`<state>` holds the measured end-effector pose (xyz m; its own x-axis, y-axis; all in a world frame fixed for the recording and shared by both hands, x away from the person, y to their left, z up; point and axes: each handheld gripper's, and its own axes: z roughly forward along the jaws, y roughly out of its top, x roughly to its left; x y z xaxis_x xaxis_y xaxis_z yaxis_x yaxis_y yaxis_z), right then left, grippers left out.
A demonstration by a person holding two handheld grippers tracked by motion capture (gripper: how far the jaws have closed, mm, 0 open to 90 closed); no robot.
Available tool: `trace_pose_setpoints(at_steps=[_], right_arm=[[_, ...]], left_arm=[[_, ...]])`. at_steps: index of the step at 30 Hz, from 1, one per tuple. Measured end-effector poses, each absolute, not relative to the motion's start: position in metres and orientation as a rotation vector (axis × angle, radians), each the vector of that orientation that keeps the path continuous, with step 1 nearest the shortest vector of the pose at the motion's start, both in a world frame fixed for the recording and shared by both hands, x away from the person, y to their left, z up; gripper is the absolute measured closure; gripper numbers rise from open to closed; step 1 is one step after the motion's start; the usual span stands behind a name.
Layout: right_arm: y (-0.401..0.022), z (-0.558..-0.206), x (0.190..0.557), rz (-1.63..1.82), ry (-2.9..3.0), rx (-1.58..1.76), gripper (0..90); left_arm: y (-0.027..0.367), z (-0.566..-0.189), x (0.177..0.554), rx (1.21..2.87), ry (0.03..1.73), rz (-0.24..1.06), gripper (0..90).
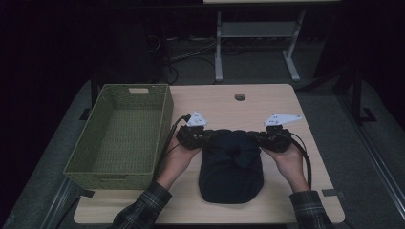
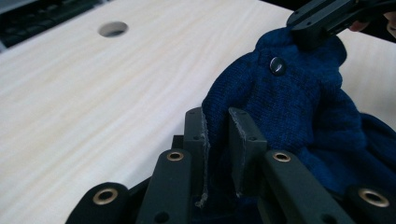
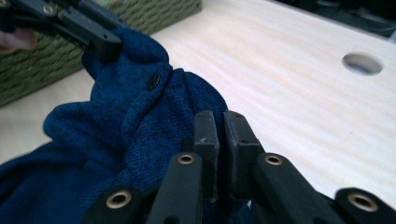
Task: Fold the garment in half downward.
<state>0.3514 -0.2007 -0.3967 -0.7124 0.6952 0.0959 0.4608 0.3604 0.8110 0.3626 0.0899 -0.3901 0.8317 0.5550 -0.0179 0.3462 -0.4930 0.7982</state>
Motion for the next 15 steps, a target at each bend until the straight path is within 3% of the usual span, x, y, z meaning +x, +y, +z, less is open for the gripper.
trace_pose_setpoints(at_steps=[15], right_arm=[[-0.201,-0.431,0.301,1.264,2.401,1.049,83.7]], left_arm=[[0.089,-0.419,0.321,2.218,0.616,0.212,78.1]])
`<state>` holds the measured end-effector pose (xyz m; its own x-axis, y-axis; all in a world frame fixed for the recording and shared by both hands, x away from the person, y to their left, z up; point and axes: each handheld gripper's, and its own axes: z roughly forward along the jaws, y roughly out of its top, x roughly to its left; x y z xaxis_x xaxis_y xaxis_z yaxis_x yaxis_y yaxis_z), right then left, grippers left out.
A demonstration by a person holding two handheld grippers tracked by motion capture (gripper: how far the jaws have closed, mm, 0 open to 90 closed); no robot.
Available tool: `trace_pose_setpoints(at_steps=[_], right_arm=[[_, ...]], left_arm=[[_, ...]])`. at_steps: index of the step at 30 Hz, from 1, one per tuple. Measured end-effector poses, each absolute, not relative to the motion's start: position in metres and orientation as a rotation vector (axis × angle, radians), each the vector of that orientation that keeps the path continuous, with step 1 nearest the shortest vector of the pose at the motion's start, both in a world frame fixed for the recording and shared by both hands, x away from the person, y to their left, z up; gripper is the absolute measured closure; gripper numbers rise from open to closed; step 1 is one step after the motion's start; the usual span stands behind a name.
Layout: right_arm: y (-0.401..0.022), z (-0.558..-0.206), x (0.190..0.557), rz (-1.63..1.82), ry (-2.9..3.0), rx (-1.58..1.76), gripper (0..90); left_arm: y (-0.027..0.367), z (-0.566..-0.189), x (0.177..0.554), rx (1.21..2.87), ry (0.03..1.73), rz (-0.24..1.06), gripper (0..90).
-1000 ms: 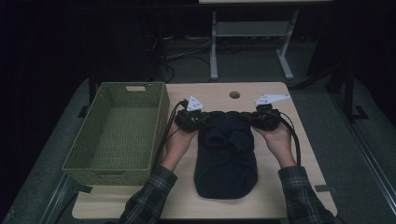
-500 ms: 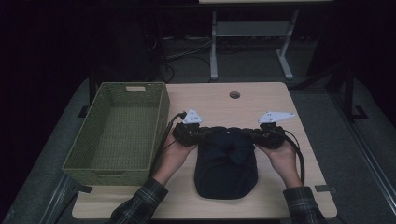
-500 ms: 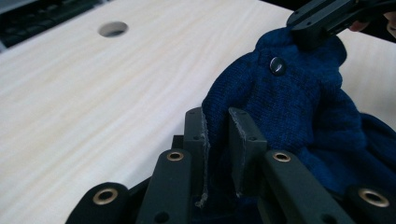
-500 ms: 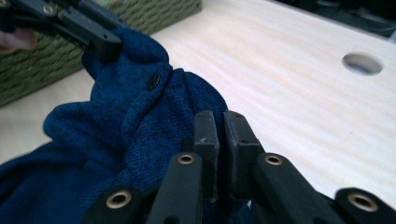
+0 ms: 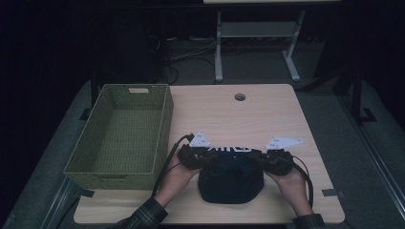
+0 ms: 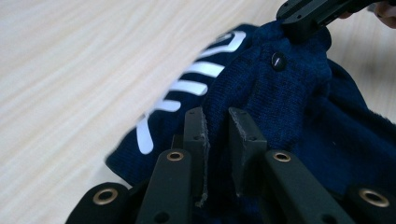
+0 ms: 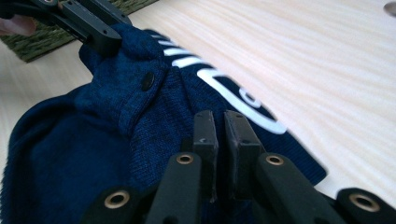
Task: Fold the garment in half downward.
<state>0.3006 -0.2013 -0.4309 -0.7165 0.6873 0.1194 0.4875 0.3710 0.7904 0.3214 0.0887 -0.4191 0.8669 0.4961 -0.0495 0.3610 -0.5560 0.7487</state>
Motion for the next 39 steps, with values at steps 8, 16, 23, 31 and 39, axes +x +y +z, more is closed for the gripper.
trace_pose_setpoints(at_steps=[8,16,23,31,39], right_arm=[[-0.200,-0.446,0.288,1.249,2.434,1.086,83.8],[-0.193,-0.453,0.306,1.186,2.442,1.067,83.8],[-0.180,-0.453,0.337,1.185,2.413,1.057,83.9],[-0.181,-0.444,0.344,1.276,2.379,1.072,73.0],[-0.194,-0.402,0.345,1.371,2.315,1.017,68.8]], left_arm=[[0.087,-0.434,0.308,2.241,0.627,0.177,78.2],[0.083,-0.437,0.319,2.268,0.659,0.250,78.3],[0.090,-0.434,0.345,2.269,0.726,0.349,78.3],[0.103,-0.420,0.348,2.184,0.765,0.278,65.8],[0.109,-0.385,0.349,2.074,0.742,0.311,57.7]])
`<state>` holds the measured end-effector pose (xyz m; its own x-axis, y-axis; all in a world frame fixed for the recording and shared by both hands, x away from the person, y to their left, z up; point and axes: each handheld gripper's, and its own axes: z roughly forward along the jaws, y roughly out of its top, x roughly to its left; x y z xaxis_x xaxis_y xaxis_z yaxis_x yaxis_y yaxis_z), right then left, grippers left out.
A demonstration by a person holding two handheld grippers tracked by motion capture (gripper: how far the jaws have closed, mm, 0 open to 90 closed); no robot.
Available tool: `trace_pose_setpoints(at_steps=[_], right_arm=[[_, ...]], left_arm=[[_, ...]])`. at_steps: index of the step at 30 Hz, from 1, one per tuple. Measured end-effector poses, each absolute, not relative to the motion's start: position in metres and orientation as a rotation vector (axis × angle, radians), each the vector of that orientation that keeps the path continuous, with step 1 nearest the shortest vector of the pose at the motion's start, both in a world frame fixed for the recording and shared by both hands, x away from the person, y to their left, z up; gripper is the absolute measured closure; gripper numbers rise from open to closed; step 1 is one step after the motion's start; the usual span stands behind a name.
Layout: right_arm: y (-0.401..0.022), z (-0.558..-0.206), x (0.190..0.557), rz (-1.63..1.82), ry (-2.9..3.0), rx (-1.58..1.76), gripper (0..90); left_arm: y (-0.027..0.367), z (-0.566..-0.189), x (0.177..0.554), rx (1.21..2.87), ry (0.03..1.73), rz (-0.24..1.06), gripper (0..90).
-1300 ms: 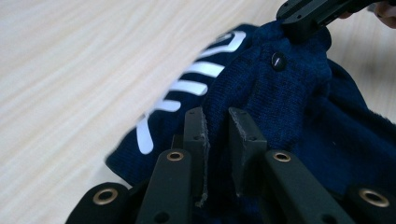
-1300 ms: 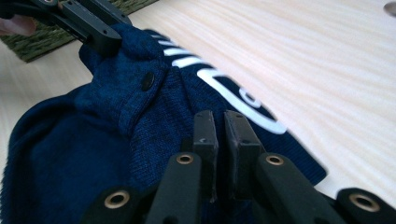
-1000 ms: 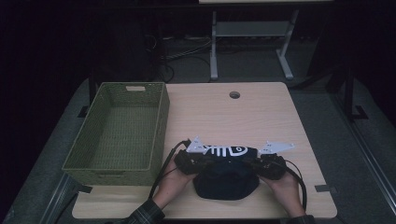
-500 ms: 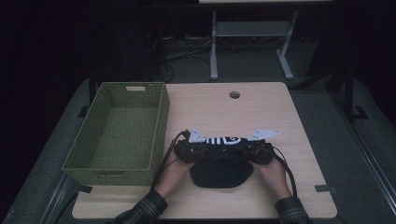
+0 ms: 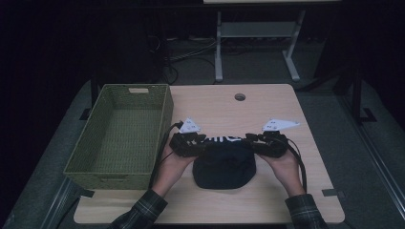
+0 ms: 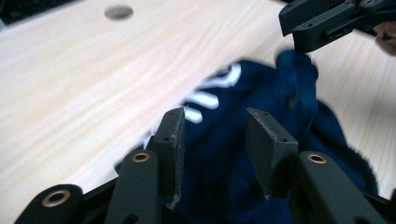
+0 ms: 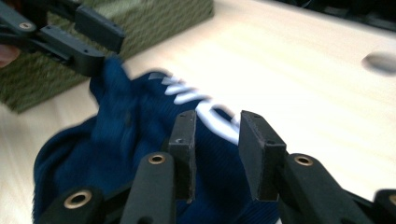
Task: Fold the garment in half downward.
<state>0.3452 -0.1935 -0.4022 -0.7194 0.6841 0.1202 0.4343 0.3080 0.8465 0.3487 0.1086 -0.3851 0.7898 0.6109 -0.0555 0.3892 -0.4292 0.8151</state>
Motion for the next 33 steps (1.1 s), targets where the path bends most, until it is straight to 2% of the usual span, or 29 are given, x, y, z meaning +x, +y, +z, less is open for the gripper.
trace_pose_setpoints(at_steps=[2,3,7,9,15,33], right_arm=[[-0.195,-0.400,0.348,1.370,2.315,1.027,69.1],[-0.198,-0.398,0.352,1.370,2.291,1.032,74.2],[-0.201,-0.405,0.362,1.324,2.323,1.080,86.0],[-0.200,-0.412,0.366,1.293,2.341,1.107,87.8],[-0.208,-0.426,0.367,1.274,2.370,1.161,90.0],[-0.203,-0.427,0.303,1.339,2.416,1.026,90.0]], left_arm=[[0.109,-0.383,0.351,2.065,0.742,0.313,57.7],[0.110,-0.379,0.354,2.046,0.753,0.317,59.4],[0.108,-0.379,0.365,2.064,0.772,0.327,82.5],[0.106,-0.385,0.371,2.085,0.788,0.305,89.2],[0.102,-0.400,0.371,2.115,0.807,0.244,89.8],[0.114,-0.412,0.318,2.148,0.722,0.161,89.7]])
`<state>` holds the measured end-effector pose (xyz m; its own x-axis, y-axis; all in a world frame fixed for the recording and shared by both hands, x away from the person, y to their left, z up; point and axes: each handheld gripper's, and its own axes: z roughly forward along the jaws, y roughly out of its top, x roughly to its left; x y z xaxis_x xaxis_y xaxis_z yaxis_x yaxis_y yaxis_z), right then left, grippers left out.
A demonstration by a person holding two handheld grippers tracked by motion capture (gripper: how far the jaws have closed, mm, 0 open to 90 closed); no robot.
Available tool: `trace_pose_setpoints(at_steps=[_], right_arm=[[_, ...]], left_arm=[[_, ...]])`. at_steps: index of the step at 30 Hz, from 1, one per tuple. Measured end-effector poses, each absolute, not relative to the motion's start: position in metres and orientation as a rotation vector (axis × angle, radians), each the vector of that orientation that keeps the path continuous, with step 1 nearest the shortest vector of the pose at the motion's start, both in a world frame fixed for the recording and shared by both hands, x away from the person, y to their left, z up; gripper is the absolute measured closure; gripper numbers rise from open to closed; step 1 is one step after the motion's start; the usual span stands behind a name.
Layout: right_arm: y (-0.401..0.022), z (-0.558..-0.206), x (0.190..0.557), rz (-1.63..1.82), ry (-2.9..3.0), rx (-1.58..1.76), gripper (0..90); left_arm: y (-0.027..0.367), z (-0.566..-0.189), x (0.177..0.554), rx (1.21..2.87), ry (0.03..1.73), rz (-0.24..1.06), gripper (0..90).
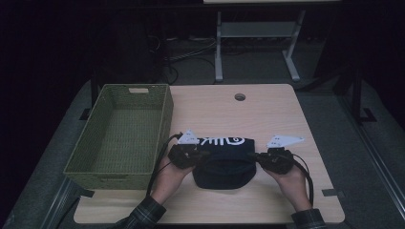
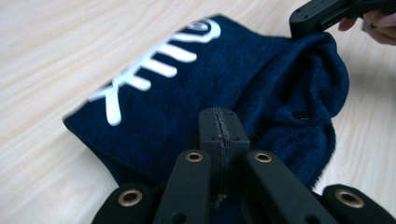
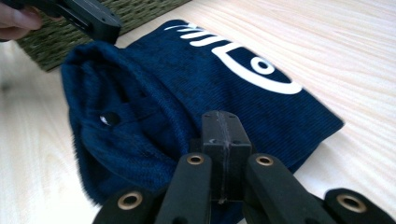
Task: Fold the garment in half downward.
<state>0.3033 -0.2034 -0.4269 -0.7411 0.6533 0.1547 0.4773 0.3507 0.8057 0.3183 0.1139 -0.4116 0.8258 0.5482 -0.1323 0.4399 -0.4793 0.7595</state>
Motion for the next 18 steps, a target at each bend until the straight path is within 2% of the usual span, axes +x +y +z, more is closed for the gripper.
trace_pose_setpoints(at_steps=[10,15,18], right_arm=[[-0.198,-0.433,0.273,1.310,2.422,0.998,89.9],[-0.194,-0.446,0.275,1.252,2.473,1.012,89.9],[-0.191,-0.453,0.278,1.224,2.493,1.024,90.0]], left_arm=[[0.104,-0.431,0.300,2.250,0.701,0.166,89.7],[0.102,-0.437,0.301,2.268,0.705,0.165,89.7],[0.101,-0.427,0.303,2.231,0.703,0.178,88.9]])
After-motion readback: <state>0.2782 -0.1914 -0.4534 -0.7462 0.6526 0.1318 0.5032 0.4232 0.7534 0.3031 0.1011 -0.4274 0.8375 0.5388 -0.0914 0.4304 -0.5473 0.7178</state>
